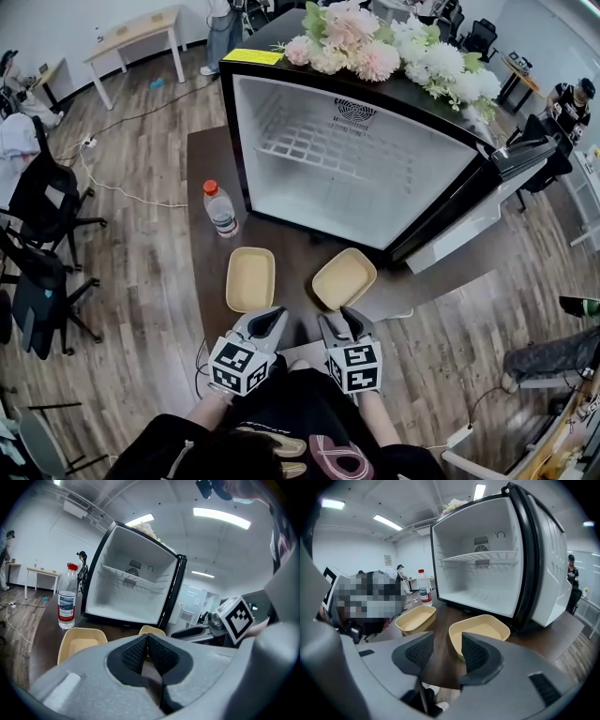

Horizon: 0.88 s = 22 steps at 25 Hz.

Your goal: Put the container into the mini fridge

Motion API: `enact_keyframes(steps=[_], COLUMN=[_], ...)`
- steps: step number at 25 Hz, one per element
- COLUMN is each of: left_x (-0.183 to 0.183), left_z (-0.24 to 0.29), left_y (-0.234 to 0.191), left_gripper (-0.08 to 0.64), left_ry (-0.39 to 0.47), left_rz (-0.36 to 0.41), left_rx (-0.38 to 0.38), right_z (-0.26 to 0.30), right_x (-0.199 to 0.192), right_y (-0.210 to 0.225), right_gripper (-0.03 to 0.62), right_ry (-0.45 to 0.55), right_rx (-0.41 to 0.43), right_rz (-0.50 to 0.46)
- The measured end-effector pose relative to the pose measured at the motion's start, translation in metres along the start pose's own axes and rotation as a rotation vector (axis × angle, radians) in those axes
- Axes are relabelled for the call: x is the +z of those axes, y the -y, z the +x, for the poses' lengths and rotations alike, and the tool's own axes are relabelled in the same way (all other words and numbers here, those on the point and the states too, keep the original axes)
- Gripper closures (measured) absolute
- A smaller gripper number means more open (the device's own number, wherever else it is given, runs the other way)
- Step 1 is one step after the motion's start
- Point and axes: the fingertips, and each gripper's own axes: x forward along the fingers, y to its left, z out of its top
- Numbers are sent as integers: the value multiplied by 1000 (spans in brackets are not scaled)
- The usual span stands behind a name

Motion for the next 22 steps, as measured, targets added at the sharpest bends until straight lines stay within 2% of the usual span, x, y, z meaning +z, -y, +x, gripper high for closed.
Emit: enact_keyframes(steps=[5, 10, 14, 22], left_x=[1, 4, 3, 9], left_z=[-4, -8, -9, -3], left_y=[-20, -37, -49, -62], left_gripper=[551, 551, 551, 551], left_ry=[10, 34, 41, 39], left_rz=[-20, -37, -54, -39], left_rx=[41, 87, 121, 138], right_z=[22, 44, 57, 82], right_x=[0, -8, -9, -23], right_y=[2, 2, 5, 0], right_gripper=[400, 404, 422, 425], right_ry=[-82, -169, -212, -333], right_rx=[-4, 45, 51, 78], right_rz=[-108, -165, -238, -343])
